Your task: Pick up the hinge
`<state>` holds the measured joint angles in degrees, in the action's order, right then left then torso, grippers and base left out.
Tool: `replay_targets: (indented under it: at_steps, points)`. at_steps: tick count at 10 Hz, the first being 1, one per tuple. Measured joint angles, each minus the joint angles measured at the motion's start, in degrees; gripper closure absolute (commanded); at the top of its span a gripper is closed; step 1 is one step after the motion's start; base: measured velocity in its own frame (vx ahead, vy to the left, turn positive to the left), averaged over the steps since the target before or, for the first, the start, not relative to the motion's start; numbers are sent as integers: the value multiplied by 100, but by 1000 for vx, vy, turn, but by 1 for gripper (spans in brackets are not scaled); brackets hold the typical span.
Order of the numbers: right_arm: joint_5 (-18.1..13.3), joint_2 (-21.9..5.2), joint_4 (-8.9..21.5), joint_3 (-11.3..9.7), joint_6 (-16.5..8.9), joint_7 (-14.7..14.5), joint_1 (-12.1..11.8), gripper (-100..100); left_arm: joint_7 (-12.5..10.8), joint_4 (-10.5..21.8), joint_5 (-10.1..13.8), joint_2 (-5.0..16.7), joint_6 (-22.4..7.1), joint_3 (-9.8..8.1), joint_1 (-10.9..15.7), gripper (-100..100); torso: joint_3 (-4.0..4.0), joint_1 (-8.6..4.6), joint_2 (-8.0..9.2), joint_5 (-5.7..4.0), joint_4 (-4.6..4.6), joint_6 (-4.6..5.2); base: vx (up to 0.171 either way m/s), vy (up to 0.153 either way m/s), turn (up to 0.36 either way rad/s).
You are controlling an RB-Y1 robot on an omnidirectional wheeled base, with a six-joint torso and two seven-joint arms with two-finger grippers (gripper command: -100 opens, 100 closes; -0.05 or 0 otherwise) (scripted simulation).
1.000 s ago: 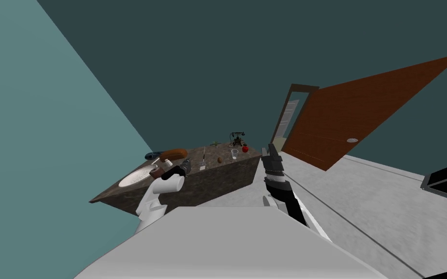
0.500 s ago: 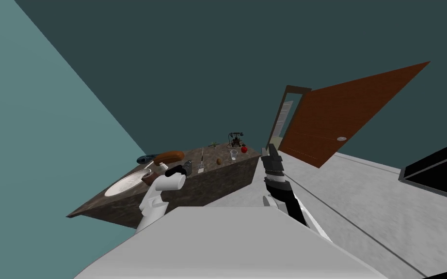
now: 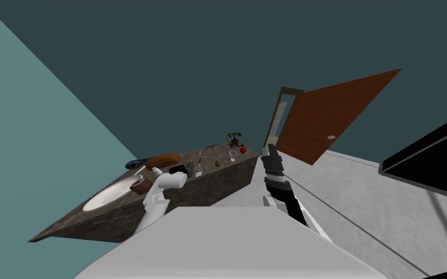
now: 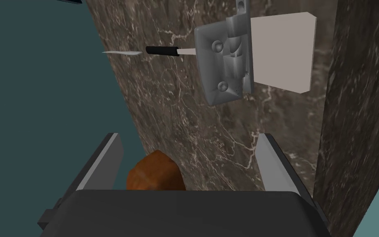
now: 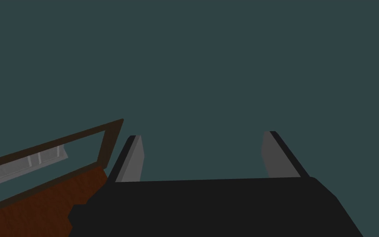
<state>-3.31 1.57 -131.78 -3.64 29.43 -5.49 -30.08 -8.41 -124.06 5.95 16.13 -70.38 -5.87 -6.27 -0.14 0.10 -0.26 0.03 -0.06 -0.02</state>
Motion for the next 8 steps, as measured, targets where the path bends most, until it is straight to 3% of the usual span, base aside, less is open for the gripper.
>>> replay_targets:
  at_steps: [8]
  points:
    - [0, 0, 0, 0, 0, 0, 0, 0, 69, 201, 213, 515, -1253, 366, 110, -100, -1, -1, -1, 0, -1, -2, 53, 37, -79]
